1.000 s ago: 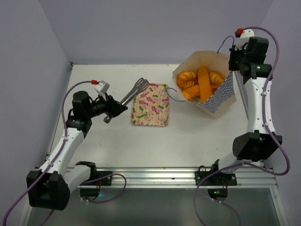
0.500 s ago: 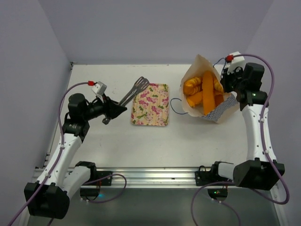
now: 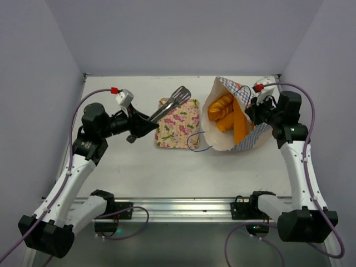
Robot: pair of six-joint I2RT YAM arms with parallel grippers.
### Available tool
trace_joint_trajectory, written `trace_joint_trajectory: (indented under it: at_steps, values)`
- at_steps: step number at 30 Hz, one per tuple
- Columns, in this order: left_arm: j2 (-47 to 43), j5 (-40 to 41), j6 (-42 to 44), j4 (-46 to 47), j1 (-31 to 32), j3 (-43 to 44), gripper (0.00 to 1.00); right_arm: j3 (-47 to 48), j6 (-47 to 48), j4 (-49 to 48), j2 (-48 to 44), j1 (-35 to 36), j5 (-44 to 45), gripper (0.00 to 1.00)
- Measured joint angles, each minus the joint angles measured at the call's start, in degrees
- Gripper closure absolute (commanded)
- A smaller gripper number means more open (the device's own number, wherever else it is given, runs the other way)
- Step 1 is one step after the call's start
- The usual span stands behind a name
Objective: Take the fake bread out of the paper bag
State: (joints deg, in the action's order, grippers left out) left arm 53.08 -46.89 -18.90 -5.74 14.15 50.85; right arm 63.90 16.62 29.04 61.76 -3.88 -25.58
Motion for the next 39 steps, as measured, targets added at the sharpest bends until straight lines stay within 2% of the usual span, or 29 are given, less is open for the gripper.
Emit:
trace_joint_trajectory:
  at_steps: [9,16,24,39]
  values:
    - [6.93,11.89,0.37,-3.17,18.47,-0.13,0.61,-5.25,-0.15,0.09,-3.45,5.11,1.11,1.00]
    - [13.44,22.64,1.14,-7.28,25.83,-0.13,0.62,-5.33,-0.72,-0.02,-4.31,5.11,2.93,1.00]
    - [19.32,31.06,-0.44,-8.98,30.69,0.79,0.61,-6.36,-2.49,-1.16,-4.83,5.11,3.54,1.00]
    - [26.14,36.22,-8.13,-7.04,31.43,4.37,0.55,-11.04,-4.24,-3.87,-7.50,5.11,1.97,1.00]
